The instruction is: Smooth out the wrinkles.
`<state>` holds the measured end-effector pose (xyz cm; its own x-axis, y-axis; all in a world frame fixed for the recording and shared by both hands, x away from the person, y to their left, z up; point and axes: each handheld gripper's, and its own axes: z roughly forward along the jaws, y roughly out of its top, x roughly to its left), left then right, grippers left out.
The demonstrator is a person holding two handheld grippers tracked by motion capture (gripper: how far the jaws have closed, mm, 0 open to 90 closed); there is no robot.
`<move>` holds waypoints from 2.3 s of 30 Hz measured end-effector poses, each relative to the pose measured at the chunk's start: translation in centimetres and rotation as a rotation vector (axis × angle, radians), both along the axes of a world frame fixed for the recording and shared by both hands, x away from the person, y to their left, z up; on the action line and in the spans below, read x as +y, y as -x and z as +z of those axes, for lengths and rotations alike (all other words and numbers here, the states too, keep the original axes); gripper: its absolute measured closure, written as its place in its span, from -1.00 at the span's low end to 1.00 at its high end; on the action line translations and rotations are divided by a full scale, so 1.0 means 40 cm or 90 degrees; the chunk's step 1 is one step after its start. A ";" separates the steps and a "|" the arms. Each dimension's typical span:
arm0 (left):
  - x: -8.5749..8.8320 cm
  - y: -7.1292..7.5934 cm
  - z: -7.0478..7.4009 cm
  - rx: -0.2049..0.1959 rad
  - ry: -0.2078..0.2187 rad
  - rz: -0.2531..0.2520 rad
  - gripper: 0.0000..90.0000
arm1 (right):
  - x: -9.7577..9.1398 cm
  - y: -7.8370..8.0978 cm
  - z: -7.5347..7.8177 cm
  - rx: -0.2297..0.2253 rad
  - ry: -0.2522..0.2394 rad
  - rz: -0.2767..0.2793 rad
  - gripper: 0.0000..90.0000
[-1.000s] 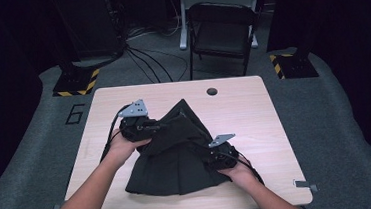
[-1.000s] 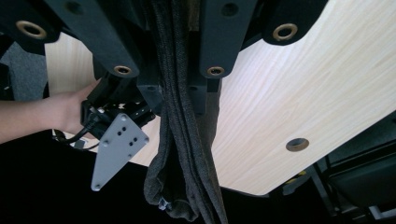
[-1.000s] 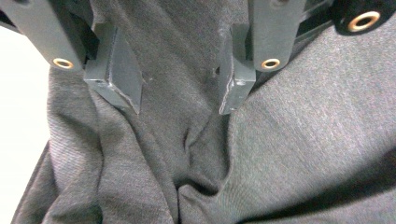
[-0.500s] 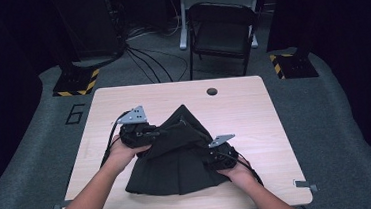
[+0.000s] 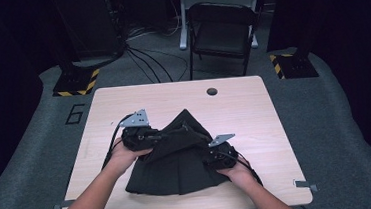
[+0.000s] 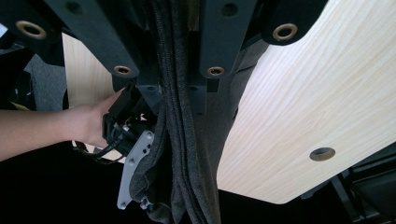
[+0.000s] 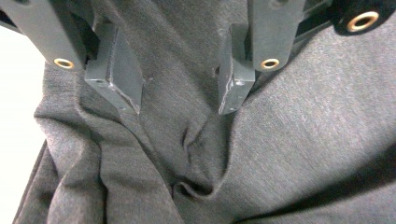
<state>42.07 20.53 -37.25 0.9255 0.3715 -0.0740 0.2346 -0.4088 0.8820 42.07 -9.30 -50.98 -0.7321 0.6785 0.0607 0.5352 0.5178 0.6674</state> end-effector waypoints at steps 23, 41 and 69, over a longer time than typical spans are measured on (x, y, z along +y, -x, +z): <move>-0.017 0.008 -0.022 0.009 -0.004 -0.020 0.83 | -0.023 -0.059 0.009 -0.019 -0.043 -0.047 0.19; -0.039 0.056 -0.126 0.055 -0.004 -0.080 0.83 | -0.032 -0.072 -0.008 -0.022 -0.043 -0.065 0.22; -0.092 0.120 -0.279 0.097 -0.073 -0.114 0.80 | -0.086 -0.009 0.078 -0.067 -0.053 -0.073 0.13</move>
